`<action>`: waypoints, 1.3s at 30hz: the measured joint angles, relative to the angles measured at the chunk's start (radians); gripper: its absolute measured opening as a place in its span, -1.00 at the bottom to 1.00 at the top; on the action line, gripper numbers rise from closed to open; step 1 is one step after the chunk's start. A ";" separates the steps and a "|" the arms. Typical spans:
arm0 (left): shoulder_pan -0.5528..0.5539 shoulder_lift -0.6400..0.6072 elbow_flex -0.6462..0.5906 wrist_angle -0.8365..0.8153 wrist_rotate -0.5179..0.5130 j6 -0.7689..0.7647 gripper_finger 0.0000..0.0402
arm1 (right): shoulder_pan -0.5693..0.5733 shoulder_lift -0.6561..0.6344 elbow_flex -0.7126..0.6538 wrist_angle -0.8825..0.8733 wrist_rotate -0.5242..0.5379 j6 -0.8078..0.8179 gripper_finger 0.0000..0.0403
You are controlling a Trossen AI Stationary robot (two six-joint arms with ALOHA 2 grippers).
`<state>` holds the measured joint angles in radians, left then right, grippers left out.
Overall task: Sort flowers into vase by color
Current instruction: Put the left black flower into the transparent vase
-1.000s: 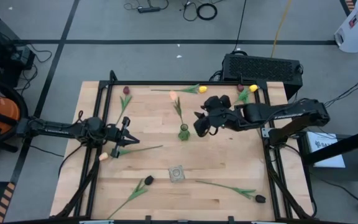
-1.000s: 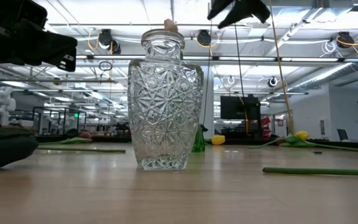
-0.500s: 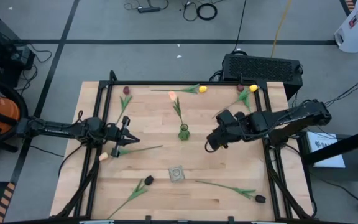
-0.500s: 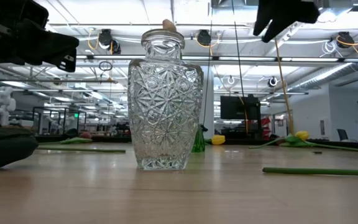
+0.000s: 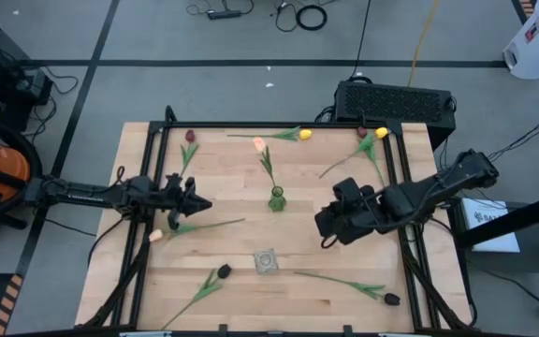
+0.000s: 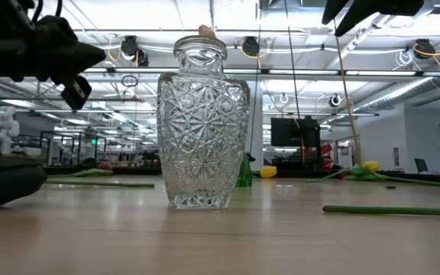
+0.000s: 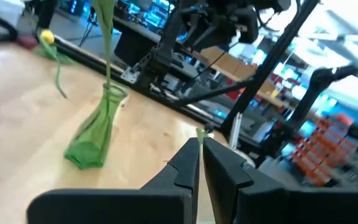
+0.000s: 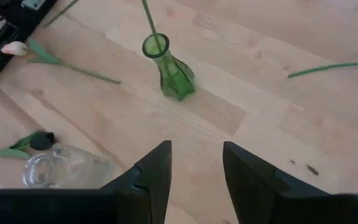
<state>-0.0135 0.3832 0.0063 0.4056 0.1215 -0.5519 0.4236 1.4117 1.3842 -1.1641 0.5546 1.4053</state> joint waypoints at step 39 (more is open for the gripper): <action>-0.487 0.822 1.069 -1.024 -0.417 -0.326 -1.00 | 0.248 -0.203 -0.392 0.235 -0.072 -0.048 -0.32</action>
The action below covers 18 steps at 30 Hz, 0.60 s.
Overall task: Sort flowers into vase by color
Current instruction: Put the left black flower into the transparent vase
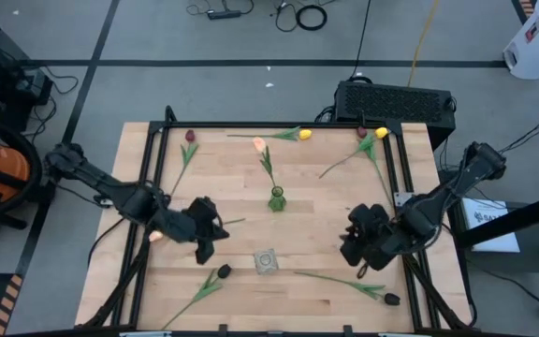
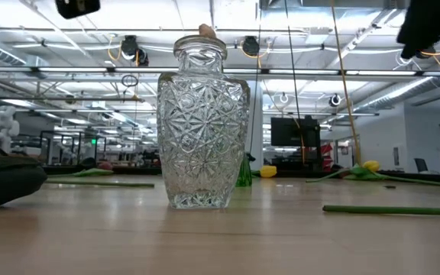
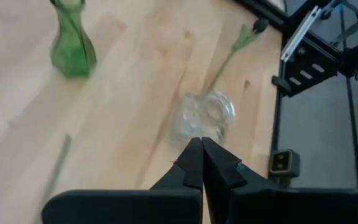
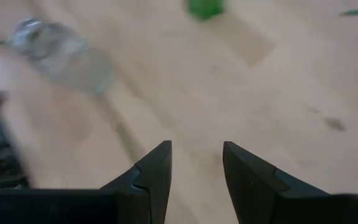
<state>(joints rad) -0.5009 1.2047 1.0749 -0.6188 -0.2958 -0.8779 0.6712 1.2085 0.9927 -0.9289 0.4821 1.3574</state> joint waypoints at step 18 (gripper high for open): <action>-0.137 0.240 0.070 -0.073 0.070 -0.350 -0.82 | 0.067 -0.292 -0.372 0.419 -0.017 -0.075 -0.32</action>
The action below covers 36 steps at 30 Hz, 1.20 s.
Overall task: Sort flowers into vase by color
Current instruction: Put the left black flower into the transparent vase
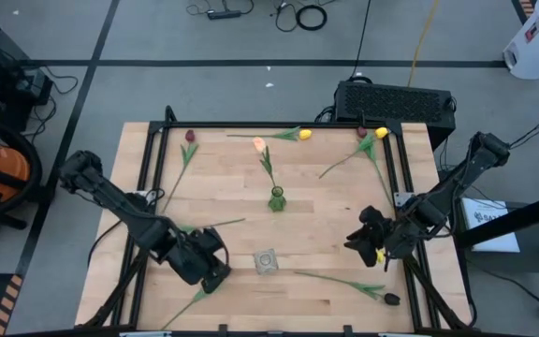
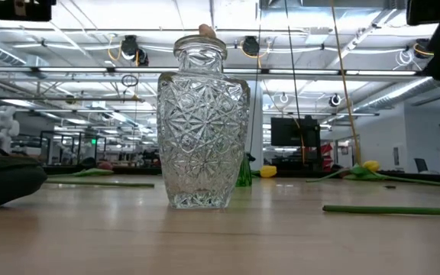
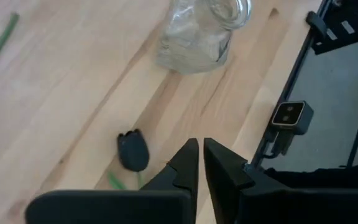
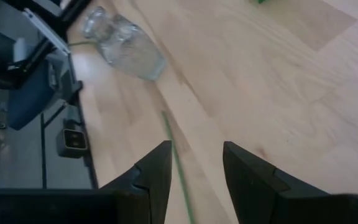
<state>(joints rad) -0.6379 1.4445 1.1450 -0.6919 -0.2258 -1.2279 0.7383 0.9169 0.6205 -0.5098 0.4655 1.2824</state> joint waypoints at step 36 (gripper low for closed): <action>-0.188 0.197 0.001 -0.091 0.202 -0.468 -0.12 | 0.000 0.000 0.000 0.019 0.008 -0.055 -0.32</action>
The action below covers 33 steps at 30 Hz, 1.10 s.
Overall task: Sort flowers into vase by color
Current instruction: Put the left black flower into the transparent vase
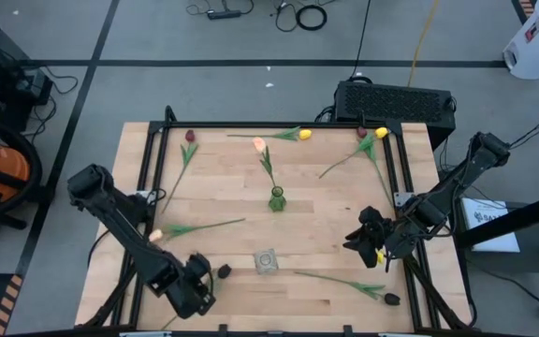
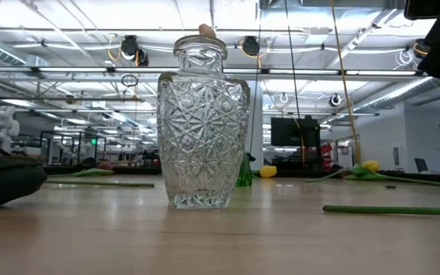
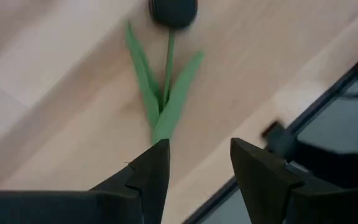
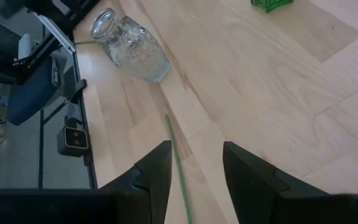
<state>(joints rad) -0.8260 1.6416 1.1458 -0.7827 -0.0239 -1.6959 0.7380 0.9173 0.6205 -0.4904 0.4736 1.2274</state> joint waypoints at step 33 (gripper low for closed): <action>0.005 0.253 0.002 0.015 0.026 0.116 -0.68 | 0.000 0.000 0.000 0.001 0.031 0.010 -0.32</action>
<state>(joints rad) -0.8207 1.8946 1.1476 -0.7680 0.0018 -1.5803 0.7380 0.9174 0.6209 -0.4896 0.5041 1.2369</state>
